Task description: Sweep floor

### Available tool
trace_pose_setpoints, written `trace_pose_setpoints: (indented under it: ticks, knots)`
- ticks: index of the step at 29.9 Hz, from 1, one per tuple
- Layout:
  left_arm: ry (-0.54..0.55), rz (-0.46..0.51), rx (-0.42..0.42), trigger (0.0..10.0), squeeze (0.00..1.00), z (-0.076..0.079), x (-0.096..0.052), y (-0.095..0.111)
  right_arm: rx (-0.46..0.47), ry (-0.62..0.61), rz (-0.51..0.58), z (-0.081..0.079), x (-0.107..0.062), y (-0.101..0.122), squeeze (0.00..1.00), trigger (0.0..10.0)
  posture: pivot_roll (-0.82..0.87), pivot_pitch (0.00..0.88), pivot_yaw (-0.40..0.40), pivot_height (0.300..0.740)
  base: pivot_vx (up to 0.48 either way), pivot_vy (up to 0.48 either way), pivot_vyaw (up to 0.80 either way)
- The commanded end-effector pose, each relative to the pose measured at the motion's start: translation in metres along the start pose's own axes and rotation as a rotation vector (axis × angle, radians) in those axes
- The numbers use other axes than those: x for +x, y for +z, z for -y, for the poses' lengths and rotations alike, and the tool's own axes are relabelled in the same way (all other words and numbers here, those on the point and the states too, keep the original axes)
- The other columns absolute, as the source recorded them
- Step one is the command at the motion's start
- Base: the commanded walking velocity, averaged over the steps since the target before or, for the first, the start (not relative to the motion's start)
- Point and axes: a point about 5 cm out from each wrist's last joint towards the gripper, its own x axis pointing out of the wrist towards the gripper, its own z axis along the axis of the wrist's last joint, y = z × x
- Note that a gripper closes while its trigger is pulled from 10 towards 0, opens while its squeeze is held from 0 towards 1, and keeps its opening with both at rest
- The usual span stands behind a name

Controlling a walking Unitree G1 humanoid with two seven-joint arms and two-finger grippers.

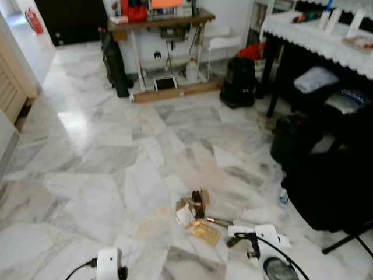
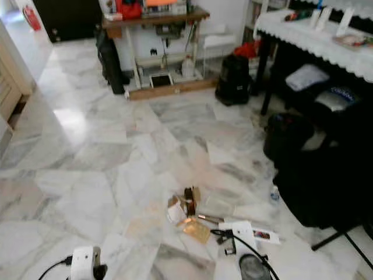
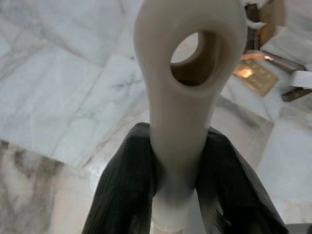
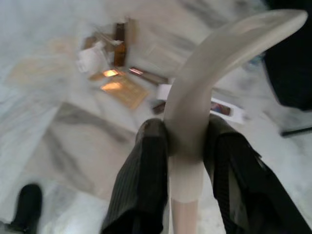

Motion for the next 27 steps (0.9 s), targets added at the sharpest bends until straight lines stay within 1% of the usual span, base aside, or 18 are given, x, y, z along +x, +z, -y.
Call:
trace_pose_setpoints:
  ticks: [1, 17, 24, 27]
  knots:
    - [0.009, -0.004, -0.005, 10.0, 0.00, -0.0029, -0.0012, -0.0023, -0.009, 0.003, 0.019, 0.0000, 0.0009, 0.0051, 0.00, 10.0, -0.03, 0.000, 0.009, 0.740, 0.330, 0.000, 0.00]
    - [0.006, 0.007, 0.001, 10.0, 0.00, -0.0028, -0.0008, -0.0003, -0.005, 0.015, 0.021, -0.0025, 0.0007, 0.0047, 0.00, 10.0, -0.03, 0.000, 0.015, 0.740, 0.321, 0.000, 0.00]
    - [0.002, 0.016, 0.002, 10.0, 0.00, -0.0016, -0.0001, 0.0016, 0.028, 0.018, 0.031, -0.0027, 0.0014, 0.0081, 0.00, 10.0, -0.03, 0.000, 0.017, 0.740, 0.000, 0.000, 0.00]
    - [0.000, 0.018, -0.002, 10.0, 0.00, -0.0009, 0.0001, 0.0021, 0.017, 0.010, 0.021, -0.0014, 0.0018, 0.0082, 0.00, 10.0, -0.03, 0.000, 0.014, 0.740, 0.000, 0.000, 0.00]
